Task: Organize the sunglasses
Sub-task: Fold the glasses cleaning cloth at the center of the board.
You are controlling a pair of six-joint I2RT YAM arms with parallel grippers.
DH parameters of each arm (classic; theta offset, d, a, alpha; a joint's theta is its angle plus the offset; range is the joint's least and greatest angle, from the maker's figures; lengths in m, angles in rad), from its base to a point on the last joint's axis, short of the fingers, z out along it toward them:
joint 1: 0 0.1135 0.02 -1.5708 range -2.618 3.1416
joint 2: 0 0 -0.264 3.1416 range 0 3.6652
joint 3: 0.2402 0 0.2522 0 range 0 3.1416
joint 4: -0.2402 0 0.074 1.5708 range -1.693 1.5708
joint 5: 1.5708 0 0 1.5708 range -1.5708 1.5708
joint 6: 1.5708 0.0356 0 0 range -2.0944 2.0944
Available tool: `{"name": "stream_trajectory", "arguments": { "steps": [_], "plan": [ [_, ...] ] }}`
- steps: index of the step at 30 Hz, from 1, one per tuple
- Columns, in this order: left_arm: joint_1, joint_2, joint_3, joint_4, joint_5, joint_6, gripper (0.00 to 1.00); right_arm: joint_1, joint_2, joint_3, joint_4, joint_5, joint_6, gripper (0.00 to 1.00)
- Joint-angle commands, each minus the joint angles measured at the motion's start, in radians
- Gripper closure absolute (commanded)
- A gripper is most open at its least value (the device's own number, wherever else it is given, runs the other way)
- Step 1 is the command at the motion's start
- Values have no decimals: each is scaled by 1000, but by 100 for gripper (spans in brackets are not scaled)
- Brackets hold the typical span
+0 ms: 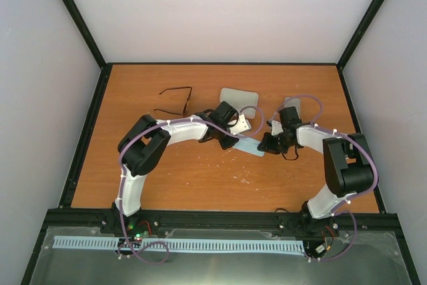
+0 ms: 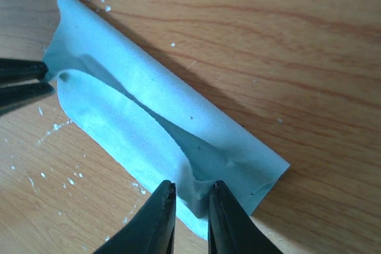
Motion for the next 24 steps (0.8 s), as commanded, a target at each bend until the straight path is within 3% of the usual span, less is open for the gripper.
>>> {"name": "stream_trajectory", "arguments": {
  "steps": [1, 17, 24],
  "plan": [
    [-15, -28, -4, 26, 16, -18, 90, 3, -1, -18, 22, -21, -4, 80],
    [-18, -80, -78, 52, 15, -10, 89, 4, -104, -69, 44, -27, 37, 69],
    [-17, -102, -104, 63, 15, -3, 89, 4, -198, -91, 45, 56, 92, 48]
  ]
}}
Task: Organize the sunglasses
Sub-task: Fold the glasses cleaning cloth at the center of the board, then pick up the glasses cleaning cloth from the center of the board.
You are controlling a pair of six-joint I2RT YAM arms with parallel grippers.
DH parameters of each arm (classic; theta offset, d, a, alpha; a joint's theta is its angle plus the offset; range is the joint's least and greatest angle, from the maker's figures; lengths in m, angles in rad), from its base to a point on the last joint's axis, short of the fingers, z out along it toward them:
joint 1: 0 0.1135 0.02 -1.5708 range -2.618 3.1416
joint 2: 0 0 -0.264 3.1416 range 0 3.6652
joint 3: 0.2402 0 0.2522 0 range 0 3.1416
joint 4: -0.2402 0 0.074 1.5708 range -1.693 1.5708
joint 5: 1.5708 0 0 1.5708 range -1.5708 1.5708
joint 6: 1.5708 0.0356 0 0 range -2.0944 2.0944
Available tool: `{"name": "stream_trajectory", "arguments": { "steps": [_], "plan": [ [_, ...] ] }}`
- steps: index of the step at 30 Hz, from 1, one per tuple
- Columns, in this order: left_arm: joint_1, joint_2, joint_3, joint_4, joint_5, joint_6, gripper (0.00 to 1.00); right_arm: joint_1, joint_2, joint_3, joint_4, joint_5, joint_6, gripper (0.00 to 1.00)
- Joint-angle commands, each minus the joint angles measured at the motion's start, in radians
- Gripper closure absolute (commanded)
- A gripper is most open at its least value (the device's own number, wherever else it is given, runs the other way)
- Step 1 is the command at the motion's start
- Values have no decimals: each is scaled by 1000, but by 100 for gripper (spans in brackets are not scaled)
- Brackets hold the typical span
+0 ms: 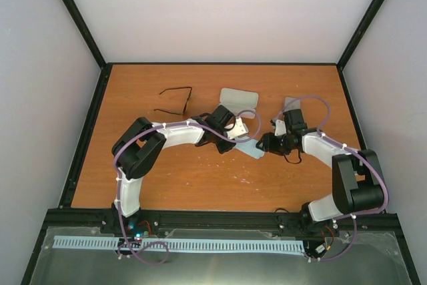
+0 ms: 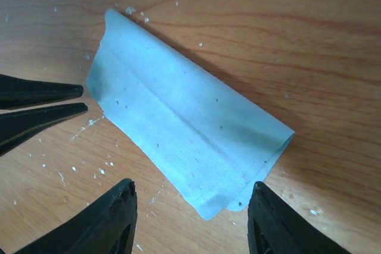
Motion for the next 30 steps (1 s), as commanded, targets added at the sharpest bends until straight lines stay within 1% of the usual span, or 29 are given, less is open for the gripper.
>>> {"name": "stream_trajectory", "arguments": {
  "steps": [1, 3, 10, 17, 23, 25, 27, 30],
  "plan": [
    [-7, -45, -12, 36, 8, 3, 89, 4, -63, -12, 7, 88, 43, 47],
    [-7, -55, -19, 39, 5, 4, 89, 4, -61, -2, -21, 148, 57, 43],
    [29, -77, -21, 43, 28, -21, 88, 19, -4, 50, -74, 257, 45, 39],
    [56, -90, -21, 49, 15, -22, 88, 50, 59, 83, -65, 284, 27, 37],
    [60, -94, -30, 60, 3, -25, 88, 108, 117, 102, -68, 313, 26, 39],
    [63, -94, -29, 60, 1, -25, 88, 118, 131, 103, -63, 315, 27, 42],
    [64, -95, -28, 61, -2, -25, 88, 127, 141, 104, -62, 319, 29, 48],
    [66, -94, -29, 65, -9, -21, 88, 138, 151, 104, -71, 328, 31, 68]
  ]
}}
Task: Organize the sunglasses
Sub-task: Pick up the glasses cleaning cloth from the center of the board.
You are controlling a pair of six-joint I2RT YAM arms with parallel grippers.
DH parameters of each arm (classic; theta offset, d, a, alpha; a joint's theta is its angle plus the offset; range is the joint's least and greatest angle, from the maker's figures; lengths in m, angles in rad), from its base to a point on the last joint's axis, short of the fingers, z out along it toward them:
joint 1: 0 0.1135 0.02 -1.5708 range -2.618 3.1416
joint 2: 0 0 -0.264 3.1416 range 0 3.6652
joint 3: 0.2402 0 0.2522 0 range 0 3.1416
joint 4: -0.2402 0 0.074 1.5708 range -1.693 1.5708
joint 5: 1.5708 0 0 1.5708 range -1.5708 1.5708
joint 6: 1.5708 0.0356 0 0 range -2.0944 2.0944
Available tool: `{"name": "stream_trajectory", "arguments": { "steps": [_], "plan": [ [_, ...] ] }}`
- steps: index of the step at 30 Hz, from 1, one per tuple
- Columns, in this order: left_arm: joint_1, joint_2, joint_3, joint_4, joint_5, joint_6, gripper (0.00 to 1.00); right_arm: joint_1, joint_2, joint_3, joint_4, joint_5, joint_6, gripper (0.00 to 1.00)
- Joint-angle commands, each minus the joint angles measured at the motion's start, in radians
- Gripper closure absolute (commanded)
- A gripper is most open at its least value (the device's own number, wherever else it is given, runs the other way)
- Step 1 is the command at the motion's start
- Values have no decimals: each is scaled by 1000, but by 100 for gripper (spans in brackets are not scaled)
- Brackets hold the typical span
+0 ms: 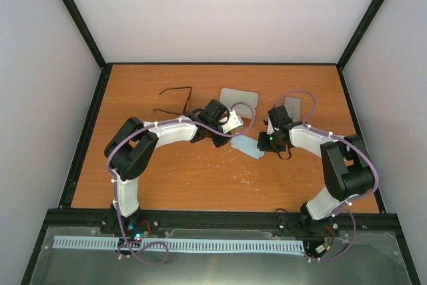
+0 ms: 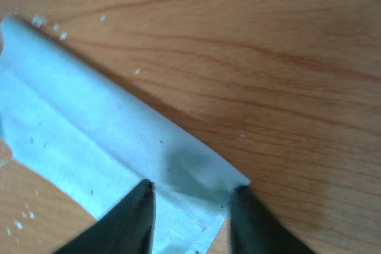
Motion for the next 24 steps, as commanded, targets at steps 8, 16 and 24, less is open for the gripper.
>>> {"name": "stream_trajectory", "arguments": {
  "steps": [8, 16, 24],
  "plan": [
    [28, 7, 45, 29, 9, -29, 81, 25, 31, -7, -37, 61, -2, 97],
    [78, 104, 157, -35, 197, 15, 72, 25, 31, 7, -40, 79, -6, 97],
    [78, 210, 258, -130, 328, 92, 70, 26, 34, 16, -39, 76, -8, 97]
  ]
}}
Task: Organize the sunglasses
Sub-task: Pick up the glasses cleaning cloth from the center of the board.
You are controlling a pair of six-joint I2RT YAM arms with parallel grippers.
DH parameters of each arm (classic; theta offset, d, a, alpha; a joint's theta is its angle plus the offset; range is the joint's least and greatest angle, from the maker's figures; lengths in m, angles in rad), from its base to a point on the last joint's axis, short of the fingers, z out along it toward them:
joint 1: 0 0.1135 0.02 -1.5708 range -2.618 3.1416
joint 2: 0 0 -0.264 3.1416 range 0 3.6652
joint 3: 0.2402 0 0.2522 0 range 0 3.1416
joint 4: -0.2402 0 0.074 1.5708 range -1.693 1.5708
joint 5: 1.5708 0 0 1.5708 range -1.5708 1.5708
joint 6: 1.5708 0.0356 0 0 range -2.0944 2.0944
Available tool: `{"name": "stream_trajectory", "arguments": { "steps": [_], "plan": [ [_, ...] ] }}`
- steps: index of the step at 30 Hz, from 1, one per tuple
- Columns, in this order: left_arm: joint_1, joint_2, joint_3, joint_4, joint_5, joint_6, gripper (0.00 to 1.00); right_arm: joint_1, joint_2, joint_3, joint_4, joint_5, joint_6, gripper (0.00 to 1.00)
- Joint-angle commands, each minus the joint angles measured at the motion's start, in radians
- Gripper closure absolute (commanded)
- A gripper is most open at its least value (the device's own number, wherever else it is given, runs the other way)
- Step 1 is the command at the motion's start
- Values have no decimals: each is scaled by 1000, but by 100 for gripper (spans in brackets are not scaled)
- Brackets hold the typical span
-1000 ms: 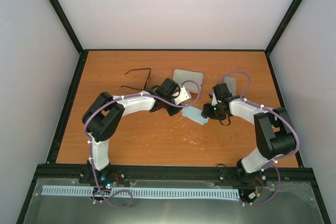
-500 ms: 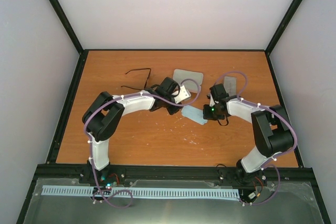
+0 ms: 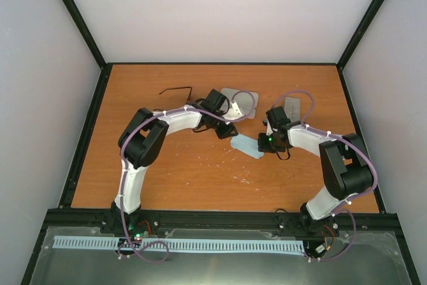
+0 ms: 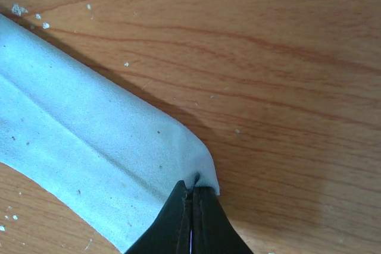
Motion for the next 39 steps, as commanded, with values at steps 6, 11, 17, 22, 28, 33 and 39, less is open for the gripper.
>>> {"name": "stream_trajectory", "arguments": {
  "steps": [6, 11, 17, 22, 28, 33, 39],
  "plan": [
    [-3, 77, 69, -72, 90, 68, 69, 5, 22, 12, -26, 26, -6, 97],
    [-2, 86, 62, -59, 80, 60, 70, 5, 30, 13, -21, 20, -9, 97],
    [-2, 81, 49, -32, 66, 46, 70, 5, 29, 16, -20, 21, -10, 97],
    [-2, 71, 41, -5, 48, 38, 69, 5, 29, 15, -22, 23, -11, 97],
    [-2, 70, 40, 16, 34, 34, 69, 6, 26, 10, -24, 26, -15, 97],
    [-2, 87, 43, 18, 29, 38, 69, 5, 27, 9, -27, 24, -15, 97],
    [-1, 99, 26, 15, 36, 40, 70, 5, 28, 10, -25, 22, -15, 97]
  ]
}}
